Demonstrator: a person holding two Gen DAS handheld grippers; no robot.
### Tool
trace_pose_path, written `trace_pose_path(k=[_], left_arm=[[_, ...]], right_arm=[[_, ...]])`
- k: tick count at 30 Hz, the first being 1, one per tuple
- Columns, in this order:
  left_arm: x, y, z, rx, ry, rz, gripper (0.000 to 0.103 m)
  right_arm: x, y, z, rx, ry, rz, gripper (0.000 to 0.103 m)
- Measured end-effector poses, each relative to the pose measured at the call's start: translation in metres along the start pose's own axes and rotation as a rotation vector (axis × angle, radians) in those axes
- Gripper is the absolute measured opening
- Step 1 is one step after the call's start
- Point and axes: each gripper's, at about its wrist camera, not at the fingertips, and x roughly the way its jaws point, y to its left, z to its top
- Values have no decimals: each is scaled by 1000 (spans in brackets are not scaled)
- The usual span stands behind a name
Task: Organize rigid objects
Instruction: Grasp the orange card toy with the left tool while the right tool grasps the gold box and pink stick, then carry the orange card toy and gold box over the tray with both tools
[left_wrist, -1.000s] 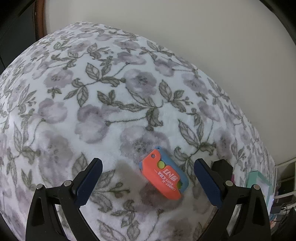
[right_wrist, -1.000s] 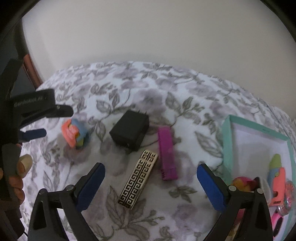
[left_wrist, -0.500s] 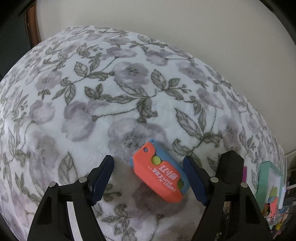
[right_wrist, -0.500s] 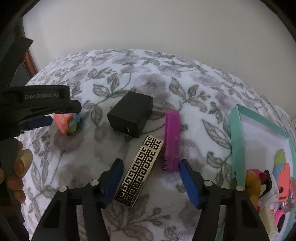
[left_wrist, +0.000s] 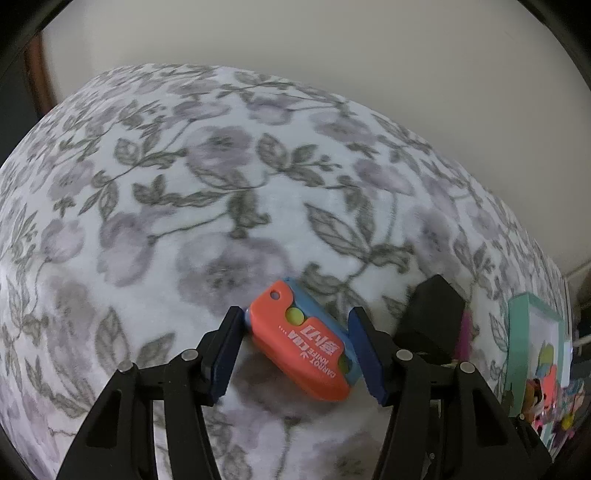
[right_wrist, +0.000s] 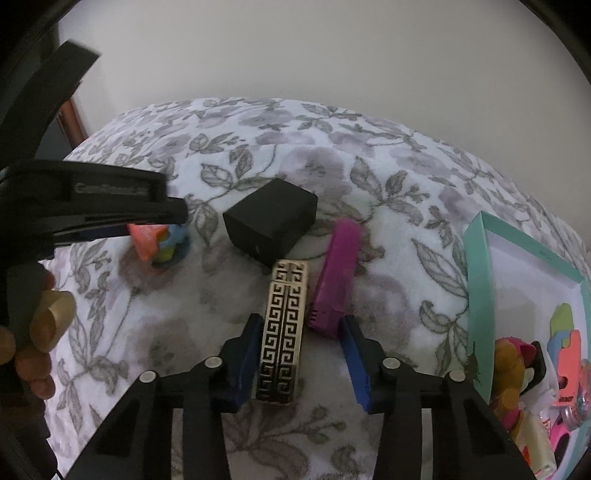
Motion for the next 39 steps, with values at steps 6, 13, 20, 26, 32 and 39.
trace_pose_path(k=[6,13,20,26,32,39], left_arm=[[4,-15,-6,71,-23,48,60],[6,-20,-8,107,-28,79,62],[-3,-12,-6,42,6,39,45],[-7,-12,-5,31,12,13,42],[-21,-11,0,9,-11,-28,41],[-50,-14,8,2,-79,-74,39]], right_arm=[[-2,5,-1,-39,3,12,34],[-2,3,-1,-45,7,18,34],[-3,4,-1,-48,8,28,34],[-8,4,-1,-49,-3,29,34],[-20,2,2,-41,-34,29,34],[-34,-7,10,-16,-70,26,34]])
